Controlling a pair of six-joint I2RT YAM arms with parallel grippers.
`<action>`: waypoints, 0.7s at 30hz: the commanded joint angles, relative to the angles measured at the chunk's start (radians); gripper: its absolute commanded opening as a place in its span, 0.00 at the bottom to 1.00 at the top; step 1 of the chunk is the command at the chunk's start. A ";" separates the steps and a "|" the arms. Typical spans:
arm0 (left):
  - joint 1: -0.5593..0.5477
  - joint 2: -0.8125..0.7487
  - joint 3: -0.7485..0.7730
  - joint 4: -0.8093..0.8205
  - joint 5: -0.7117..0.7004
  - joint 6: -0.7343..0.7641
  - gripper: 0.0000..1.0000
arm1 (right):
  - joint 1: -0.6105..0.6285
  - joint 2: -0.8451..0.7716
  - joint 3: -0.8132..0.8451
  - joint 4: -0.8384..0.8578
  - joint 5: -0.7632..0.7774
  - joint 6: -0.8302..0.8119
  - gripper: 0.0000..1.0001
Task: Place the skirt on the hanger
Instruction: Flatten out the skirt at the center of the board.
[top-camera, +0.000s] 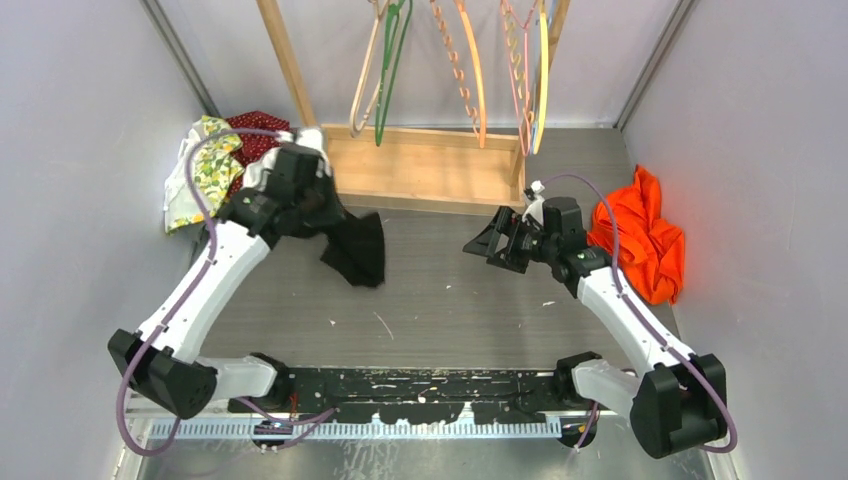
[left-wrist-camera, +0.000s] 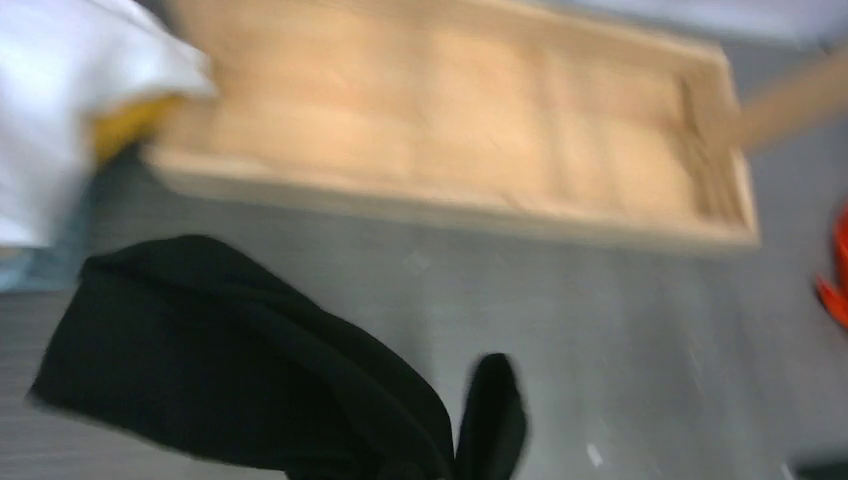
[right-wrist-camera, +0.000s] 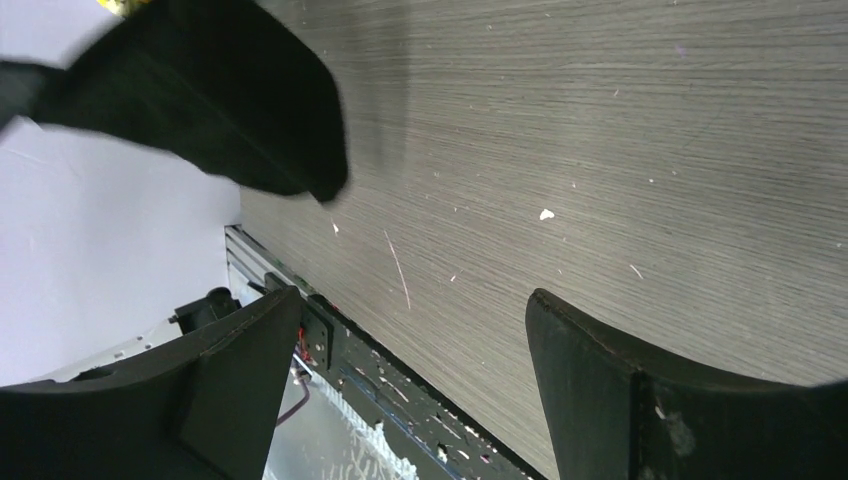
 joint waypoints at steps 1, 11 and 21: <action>-0.200 -0.065 -0.073 -0.041 0.131 -0.102 0.00 | 0.005 -0.038 0.071 -0.045 0.021 -0.026 0.88; -0.544 -0.078 -0.055 0.046 0.108 -0.198 0.00 | 0.006 -0.066 0.084 -0.105 0.020 -0.057 0.85; -0.574 -0.050 0.123 0.028 0.168 -0.127 0.02 | 0.052 -0.054 0.082 -0.056 -0.039 -0.059 0.68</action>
